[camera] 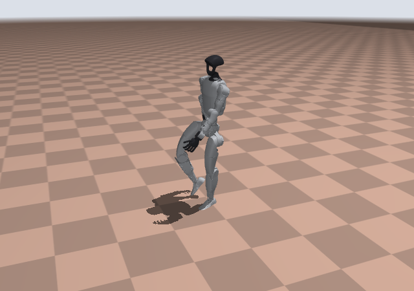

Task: In place motions

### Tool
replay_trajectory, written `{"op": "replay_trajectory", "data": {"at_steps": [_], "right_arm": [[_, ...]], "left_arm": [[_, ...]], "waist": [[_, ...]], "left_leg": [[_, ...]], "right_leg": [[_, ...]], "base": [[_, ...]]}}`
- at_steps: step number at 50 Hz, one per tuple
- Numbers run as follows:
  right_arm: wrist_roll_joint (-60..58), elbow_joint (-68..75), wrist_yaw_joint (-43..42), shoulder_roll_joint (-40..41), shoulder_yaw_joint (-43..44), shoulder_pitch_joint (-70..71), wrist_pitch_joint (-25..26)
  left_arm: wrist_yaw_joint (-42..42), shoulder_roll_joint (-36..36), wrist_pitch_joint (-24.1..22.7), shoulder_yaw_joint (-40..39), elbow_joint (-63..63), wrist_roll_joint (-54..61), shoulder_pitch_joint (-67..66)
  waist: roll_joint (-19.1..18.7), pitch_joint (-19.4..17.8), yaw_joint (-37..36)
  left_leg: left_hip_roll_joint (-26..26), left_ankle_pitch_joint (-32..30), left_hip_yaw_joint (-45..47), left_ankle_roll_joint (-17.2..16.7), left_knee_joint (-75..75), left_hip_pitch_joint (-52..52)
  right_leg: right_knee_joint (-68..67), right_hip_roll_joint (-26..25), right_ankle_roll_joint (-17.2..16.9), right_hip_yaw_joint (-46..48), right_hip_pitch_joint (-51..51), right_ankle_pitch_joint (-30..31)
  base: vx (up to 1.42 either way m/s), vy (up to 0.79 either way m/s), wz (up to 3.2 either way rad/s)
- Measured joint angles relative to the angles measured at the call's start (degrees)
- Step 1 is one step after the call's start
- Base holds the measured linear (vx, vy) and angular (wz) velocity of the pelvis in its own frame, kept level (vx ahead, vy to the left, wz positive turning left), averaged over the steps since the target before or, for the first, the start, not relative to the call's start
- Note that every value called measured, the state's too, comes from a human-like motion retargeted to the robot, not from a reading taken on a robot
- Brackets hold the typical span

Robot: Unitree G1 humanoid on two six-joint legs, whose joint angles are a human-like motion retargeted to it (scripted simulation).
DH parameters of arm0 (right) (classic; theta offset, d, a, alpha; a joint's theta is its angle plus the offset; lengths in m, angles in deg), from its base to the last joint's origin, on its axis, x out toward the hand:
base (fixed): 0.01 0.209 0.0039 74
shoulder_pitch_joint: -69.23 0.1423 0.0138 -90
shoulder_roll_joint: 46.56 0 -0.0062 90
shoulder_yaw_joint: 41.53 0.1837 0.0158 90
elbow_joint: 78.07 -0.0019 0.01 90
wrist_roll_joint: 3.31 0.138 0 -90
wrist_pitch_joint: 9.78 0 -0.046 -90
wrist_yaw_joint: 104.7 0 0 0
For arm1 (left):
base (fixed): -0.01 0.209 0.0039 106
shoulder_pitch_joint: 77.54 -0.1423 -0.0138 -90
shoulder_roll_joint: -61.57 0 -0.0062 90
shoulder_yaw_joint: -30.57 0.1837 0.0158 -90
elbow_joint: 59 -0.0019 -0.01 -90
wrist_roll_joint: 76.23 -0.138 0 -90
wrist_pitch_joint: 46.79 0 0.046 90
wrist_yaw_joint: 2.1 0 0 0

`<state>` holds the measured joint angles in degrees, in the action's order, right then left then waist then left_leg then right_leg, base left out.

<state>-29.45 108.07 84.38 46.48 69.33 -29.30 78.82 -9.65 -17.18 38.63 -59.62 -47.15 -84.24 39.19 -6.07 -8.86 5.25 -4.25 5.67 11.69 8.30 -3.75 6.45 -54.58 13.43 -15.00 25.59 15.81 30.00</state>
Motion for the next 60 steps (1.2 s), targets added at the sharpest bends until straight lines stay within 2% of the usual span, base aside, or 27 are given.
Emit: {"op": "replay_trajectory", "data": {"at_steps": [6, 8, 11, 14, 18, 25, 33, 41, 45, 47, 50, 51, 52, 55, 57, 60], "right_arm": [[-5.9, -6.0, -1.2, 0.8, -5.9, 6.3, -1.9], [-7.9, -7.8, -4.1, 1.0, -8.0, 7.9, -2.2], [-10.7, -9.7, -8.1, 1.1, -10.0, 8.1, -3.1], [-11.7, -10.5, -8.4, 1.2, -10.9, 8.2, -4.3], [-10.4, -10.1, -6.2, 1.7, -11.1, 8.7, -5.1], [-7.0, -6.8, -3.8, 1.3, -11.7, 8.5, -4.8], [-6.4, 0.9, -6.6, 0.0, -11.0, 6.2, -2.5], [-0.6, 1.3, -7.1, -0.2, -11.3, 5.2, 1.1], [1.0, 1.3, -7.3, -0.1, -12.7, 8.3, 0.3], [3.1, 1.3, -6.2, 0.3, -13.1, 11.2, -0.2], [7.4, 1.3, -4.1, 1.4, -12.4, 16.7, -2.2], [8.7, 0.6, -3.0, 1.7, -12.1, 18.3, -2.6], [10.0, -0.3, -2.2, 2.0, -11.7, 20.0, -2.9], [12.3, -3.5, -1.8, 2.6, -9.5, 25.3, -3.1], [13.4, -5.7, -1.7, 3.0, -8.4, 28.8, -3.6], [16.6, -9.2, -0.7, 2.8, -8.2, 33.6, -3.9]], "left_arm": [[0.1, -1.2, 1.1, 0.4, -4.6, -2.3, -5.7], [0.9, -1.6, 1.3, 1.1, -6.3, -3.9, -7.9], [1.8, -1.0, 1.9, 2.0, -8.8, -6.5, -11.7], [1.4, -0.5, 3.1, 2.2, -10.1, -7.9, -14.8], [0.8, -0.4, 4.0, 2.0, -10.2, -9.3, -17.4], [1.5, -0.5, 3.3, 1.4, -7.8, -12.1, -20.7], [0.7, -1.5, 4.2, -0.6, -7.8, -15.1, -24.7], [3.5, -3.0, 3.8, -5.2, -7.1, -14.4, -33.4], [7.6, -3.4, 3.5, -6.0, -8.2, -14.3, -38.8], [8.7, -3.8, 3.8, -5.9, -8.8, -16.0, -40.7], [9.8, -5.0, 4.2, -5.1, -10.1, -18.7, -43.2], [9.8, -5.2, 4.5, -4.8, -10.5, -19.5, -44.1], [9.8, -5.5, 4.9, -4.6, -11.0, -20.3, -44.8], [8.8, -5.1, 6.6, -4.8, -12.8, -23.2, -46.6], [7.3, -4.7, 7.0, -5.6, -13.7, -25.2, -48.0], [5.8, -3.9, 6.7, -5.9, -14.5, -27.2, -49.7]], "waist": [[3.4, 1.9, -5.3], [3.6, 3.3, -6.4], [5.6, 4.1, -5.9], [7.1, 4.3, -7.4], [7.1, 4.1, -10.4], [6.0, 3.0, -9.0], [4.7, 5.1, -7.0], [4.0, 7.8, -5.9], [4.4, 8.1, -4.8], [6.0, 7.0, -5.2], [9.1, 4.7, -7.1], [10.0, 4.0, -8.2], [10.7, 3.5, -9.4], [11.4, 2.9, -12.9], [11.2, 2.3, -16.0], [10.9, 1.9, -18.4]], "left_leg": [[0.4, 1.2, 4.1, -1.9, -1.1, -1.0], [0.9, 1.3, 4.2, -1.5, -0.8, -2.3], [6.3, 2.0, 1.8, 0.7, 0.0, -1.2], [8.5, 2.4, 1.5, 1.0, 0.5, -0.6], [8.0, 3.0, 3.1, 0.0, 0.8, -0.8], [6.5, 3.4, 2.7, -1.8, 0.8, -1.6], [5.1, 4.8, 0.3, -3.8, 0.4, -1.9], [3.4, 7.5, -0.1, -5.3, -2.7, -3.5], [2.2, 6.9, 0.4, -4.8, -10.5, -7.3], [1.6, 3.1, 0.4, -3.7, -18.9, -11.5], [1.5, -5.3, -0.9, 0.6, -33.3, -19.5], [2.1, -6.1, -1.5, 2.0, -38.5, -22.8], [1.9, -5.9, -1.4, 3.2, -43.8, -26.1], [-3.1, -0.1, 2.4, 6.6, -59.2, -35.8], [-4.8, 2.4, 0.3, 6.7, -68.4, -42.1], [-3.6, 4.0, -3.1, 6.7, -78.2, -50.9]], "right_leg": [[18.6, -8.4, 0.0, -7.1, -7.6, 0.0], [32.1, -11.6, 0.0, -11.2, -12.2, -2.0], [43.0, -7.7, 0.7, -9.7, -19.4, -12.2], [48.6, -5.8, 5.7, -7.1, -21.7, -19.9], [51.1, -5.0, 9.0, -4.3, -21.2, -22.9], [48.1, -6.1, 6.8, -5.8, -18.8, -24.0], [50.3, -7.9, 6.7, -4.0, -20.4, -27.1], [51.5, -9.8, 5.5, -4.0, -21.0, -30.3], [51.3, -9.3, 4.0, -3.8, -21.2, -31.4], [51.2, -7.6, 3.4, -3.6, -21.5, -31.8], [51.2, -4.7, 3.0, -3.5, -22.2, -32.6], [51.4, -4.0, 3.2, -3.6, -22.4, -32.8], [51.5, -3.4, 3.5, -3.6, -22.4, -33.0], [51.5, -2.6, 4.6, -3.8, -21.6, -33.4], [51.2, -3.7, 6.0, -5.1, -21.1, -33.6], [50.9, -4.1, 6.9, -6.1, -20.3, -33.3]], "base": [[-0.01, -0.29, -0.8], [0.06, 0.0, -0.13], [0.15, 0.2, 0.56], [0.09, -0.03, 0.03], [-0.02, -0.14, -0.44], [-0.01, -0.17, 0.08], [0.08, -0.19, 0.32], [0.08, -0.22, 0.19], [0.02, -0.19, 0.33], [-0.09, -0.21, 0.19], [-0.14, -0.21, 0.14], [-0.12, -0.26, 0.0], [-0.11, -0.25, -0.1], [-0.11, -0.13, -0.17], [-0.08, -0.17, -0.59], [-0.06, -0.05, -0.32]]}}
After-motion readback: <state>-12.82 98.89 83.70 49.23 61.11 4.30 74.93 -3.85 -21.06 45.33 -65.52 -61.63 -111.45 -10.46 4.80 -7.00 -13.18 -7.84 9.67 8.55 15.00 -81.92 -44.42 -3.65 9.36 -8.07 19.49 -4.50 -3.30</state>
